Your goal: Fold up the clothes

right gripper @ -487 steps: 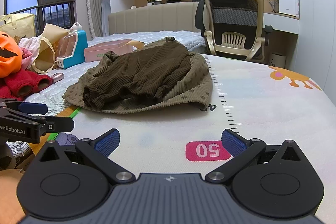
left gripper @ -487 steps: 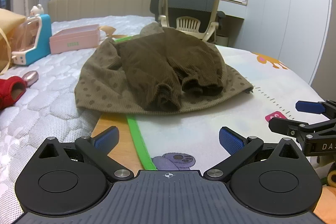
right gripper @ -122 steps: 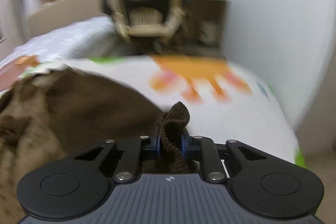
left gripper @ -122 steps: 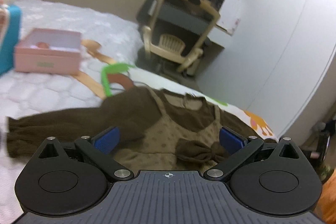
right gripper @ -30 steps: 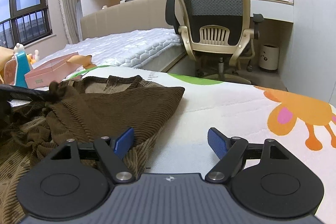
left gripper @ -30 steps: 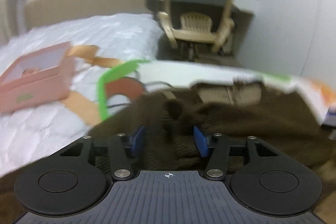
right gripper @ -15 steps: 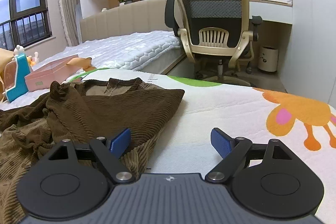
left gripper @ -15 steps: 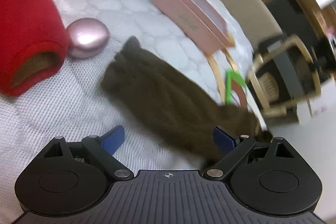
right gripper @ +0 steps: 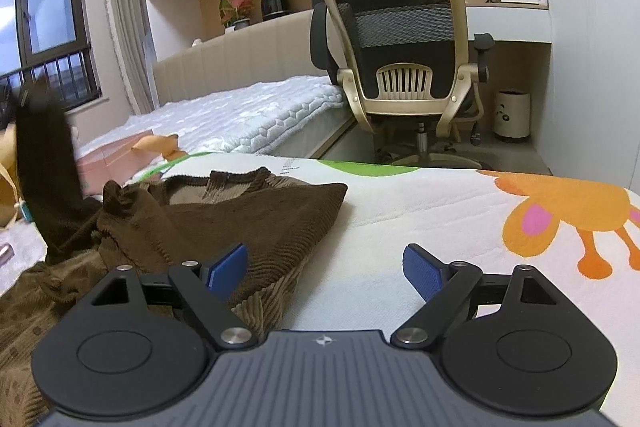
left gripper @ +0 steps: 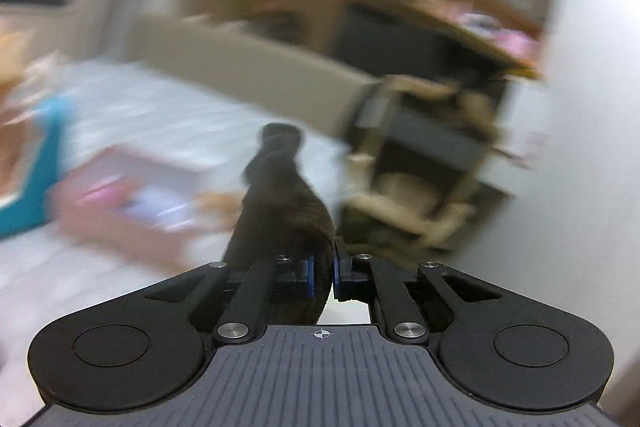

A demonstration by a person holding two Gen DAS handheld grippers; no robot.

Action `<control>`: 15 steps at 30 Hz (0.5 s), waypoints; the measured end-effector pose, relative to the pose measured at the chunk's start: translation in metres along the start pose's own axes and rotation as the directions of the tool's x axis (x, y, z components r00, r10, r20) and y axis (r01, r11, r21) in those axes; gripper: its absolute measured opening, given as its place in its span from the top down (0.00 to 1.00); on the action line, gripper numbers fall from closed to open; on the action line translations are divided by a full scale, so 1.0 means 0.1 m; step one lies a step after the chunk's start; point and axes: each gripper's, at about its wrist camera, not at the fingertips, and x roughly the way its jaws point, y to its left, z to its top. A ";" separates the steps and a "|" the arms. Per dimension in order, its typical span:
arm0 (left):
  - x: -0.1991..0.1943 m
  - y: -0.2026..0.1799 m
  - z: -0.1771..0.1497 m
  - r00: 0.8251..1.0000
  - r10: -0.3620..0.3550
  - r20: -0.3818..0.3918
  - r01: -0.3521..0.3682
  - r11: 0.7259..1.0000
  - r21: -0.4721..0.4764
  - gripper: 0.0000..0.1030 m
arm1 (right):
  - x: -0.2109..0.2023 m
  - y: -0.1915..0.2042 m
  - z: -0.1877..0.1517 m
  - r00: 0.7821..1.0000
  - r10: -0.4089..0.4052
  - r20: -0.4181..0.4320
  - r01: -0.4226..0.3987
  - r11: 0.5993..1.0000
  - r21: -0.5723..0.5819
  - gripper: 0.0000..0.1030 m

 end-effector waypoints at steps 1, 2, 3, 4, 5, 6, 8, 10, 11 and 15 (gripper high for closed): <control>0.08 -0.14 -0.02 0.997 -0.073 -0.038 0.073 0.997 -0.005 0.81 | 0.00 -0.01 0.00 1.000 0.001 0.000 -0.001 1.000 0.004 0.17; 0.16 -0.27 -0.03 0.986 -0.146 -0.076 0.145 0.989 -0.013 0.72 | 0.00 -0.01 0.00 1.000 0.003 0.000 -0.003 1.000 0.007 0.17; 0.24 -0.41 -0.05 0.970 -0.217 -0.113 0.216 0.976 -0.023 0.51 | 0.00 -0.01 0.00 1.000 0.004 -0.001 -0.004 1.000 0.010 0.17; 0.29 -0.49 -0.09 0.956 -0.257 -0.141 0.255 0.966 -0.032 0.33 | 0.00 -0.02 0.00 1.000 0.006 -0.002 -0.006 1.000 0.014 0.17; 0.34 -0.55 -0.14 0.944 -0.285 -0.166 0.282 0.959 -0.041 0.27 | 0.00 -0.02 0.00 1.000 0.007 -0.003 -0.007 1.000 0.018 0.17; 0.36 -0.58 -0.19 0.938 -0.294 -0.183 0.291 0.956 -0.042 0.22 | 0.00 -0.03 0.00 1.000 0.007 -0.004 -0.007 1.000 0.023 0.17; 0.38 -0.54 -0.26 0.937 -0.273 -0.218 0.273 0.962 -0.028 0.14 | 0.02 -0.04 0.00 1.000 0.009 -0.011 -0.009 0.999 0.030 0.17; 0.43 -0.41 -0.32 0.939 -0.205 -0.277 0.213 0.977 0.000 0.07 | 0.04 -0.03 0.02 1.000 0.000 -0.024 0.001 1.000 0.031 0.17; 0.46 -0.34 -0.36 0.937 -0.166 -0.308 0.180 0.984 0.016 0.07 | 0.05 0.00 0.03 0.999 -0.007 -0.033 0.008 1.000 0.017 0.17; 0.50 -0.05 -0.63 0.920 0.042 -0.389 0.011 0.991 0.132 0.02 | 0.13 0.25 0.26 0.992 0.085 -0.095 -0.087 0.996 -0.023 0.17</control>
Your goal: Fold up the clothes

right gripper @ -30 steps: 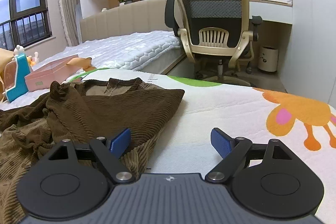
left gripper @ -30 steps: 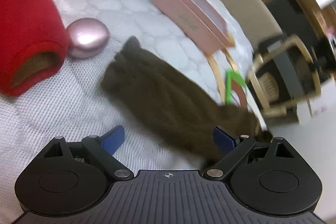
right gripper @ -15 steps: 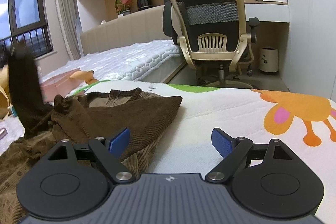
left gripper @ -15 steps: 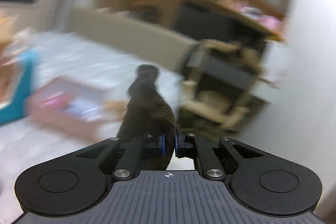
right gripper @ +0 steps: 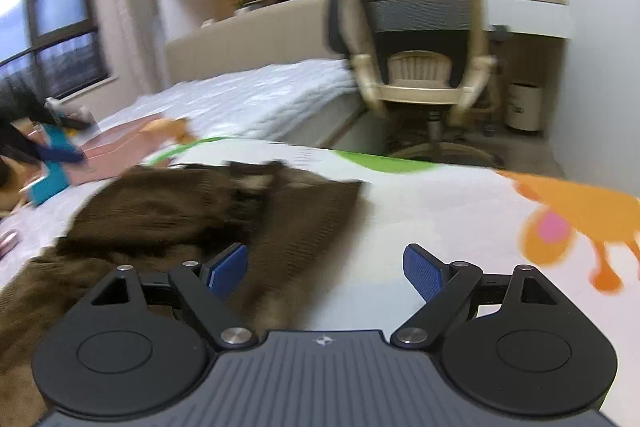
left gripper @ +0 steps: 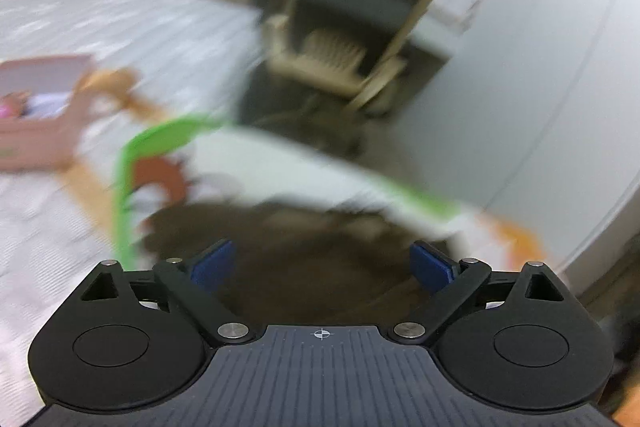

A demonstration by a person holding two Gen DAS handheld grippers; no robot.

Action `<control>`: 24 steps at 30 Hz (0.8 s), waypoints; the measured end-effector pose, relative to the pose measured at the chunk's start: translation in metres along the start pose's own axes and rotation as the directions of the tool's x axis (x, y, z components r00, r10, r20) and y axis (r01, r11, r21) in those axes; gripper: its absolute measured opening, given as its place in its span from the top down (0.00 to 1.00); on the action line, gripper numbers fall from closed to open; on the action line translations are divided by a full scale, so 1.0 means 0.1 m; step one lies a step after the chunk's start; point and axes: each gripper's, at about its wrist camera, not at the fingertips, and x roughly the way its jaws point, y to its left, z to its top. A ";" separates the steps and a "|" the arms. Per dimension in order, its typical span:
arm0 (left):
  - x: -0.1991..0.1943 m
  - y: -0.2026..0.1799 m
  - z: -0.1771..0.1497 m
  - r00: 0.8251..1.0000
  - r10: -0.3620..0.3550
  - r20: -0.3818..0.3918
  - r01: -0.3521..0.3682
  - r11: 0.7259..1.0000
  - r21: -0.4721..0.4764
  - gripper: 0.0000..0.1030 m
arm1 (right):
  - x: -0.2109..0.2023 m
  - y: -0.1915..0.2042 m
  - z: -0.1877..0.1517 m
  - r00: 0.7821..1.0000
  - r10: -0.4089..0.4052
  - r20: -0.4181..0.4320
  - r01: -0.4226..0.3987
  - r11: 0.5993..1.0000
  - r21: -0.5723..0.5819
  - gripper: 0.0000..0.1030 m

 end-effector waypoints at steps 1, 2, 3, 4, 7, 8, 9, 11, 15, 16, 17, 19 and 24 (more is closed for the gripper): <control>0.03 0.02 -0.08 0.998 0.061 -0.009 -0.061 0.998 0.028 0.01 | 0.04 0.04 0.09 0.999 0.043 -0.017 -0.042 0.999 0.025 0.19; 0.05 0.04 -0.14 0.995 0.096 -0.013 -0.095 0.993 0.065 0.01 | 0.11 0.08 0.19 0.996 0.080 -0.038 -0.077 0.995 0.056 0.22; 0.05 0.07 -0.20 0.992 0.122 -0.014 -0.120 0.987 0.104 0.01 | 0.20 0.12 0.28 0.992 0.114 -0.061 -0.108 0.990 0.090 0.24; 0.05 0.10 -0.26 0.993 0.118 -0.006 -0.116 0.984 0.133 0.01 | 0.33 0.16 0.34 0.989 0.120 -0.084 -0.110 0.988 0.113 0.26; 0.05 0.20 -0.37 0.999 0.053 0.005 -0.053 0.986 0.157 0.01 | 0.75 0.25 0.43 0.984 0.089 -0.153 -0.065 0.986 0.152 0.35; 0.05 0.22 -0.37 0.999 0.033 -0.001 -0.032 0.989 0.146 0.01 | 0.91 0.26 0.41 0.981 0.079 -0.177 -0.050 0.986 0.161 0.56; 0.04 0.25 -0.38 1.000 0.014 -0.006 -0.013 0.991 0.134 0.01 | 0.99 0.28 0.38 0.980 0.074 -0.185 -0.044 0.985 0.165 0.65; 0.01 0.26 -0.38 1.000 -0.011 -0.002 0.011 0.992 0.124 0.01 | 1.07 0.33 0.33 0.981 0.067 -0.180 -0.036 0.985 0.168 0.77; -0.06 0.22 -0.37 0.999 -0.053 0.005 0.052 0.992 0.114 0.01 | 0.71 0.39 0.47 0.995 0.072 -0.073 -0.062 0.989 0.135 0.86; -0.06 0.21 -0.37 0.998 -0.067 0.006 0.066 0.991 0.113 0.01 | 0.58 0.38 0.51 0.997 0.066 -0.041 -0.060 0.990 0.127 0.88; -0.06 0.20 -0.36 0.997 -0.081 0.006 0.080 0.990 0.113 0.01 | 0.48 0.37 0.53 0.998 0.056 -0.022 -0.053 0.992 0.117 0.88; -0.03 0.18 -0.36 0.994 -0.114 0.001 0.113 0.987 0.116 0.01 | 0.36 0.36 0.51 0.999 0.029 -0.029 -0.026 0.995 0.093 0.88; 0.24 0.14 -0.39 0.987 -0.134 -0.087 0.143 0.983 0.116 0.00 | 0.53 0.29 0.22 0.978 -0.110 -0.178 0.117 0.993 0.031 0.82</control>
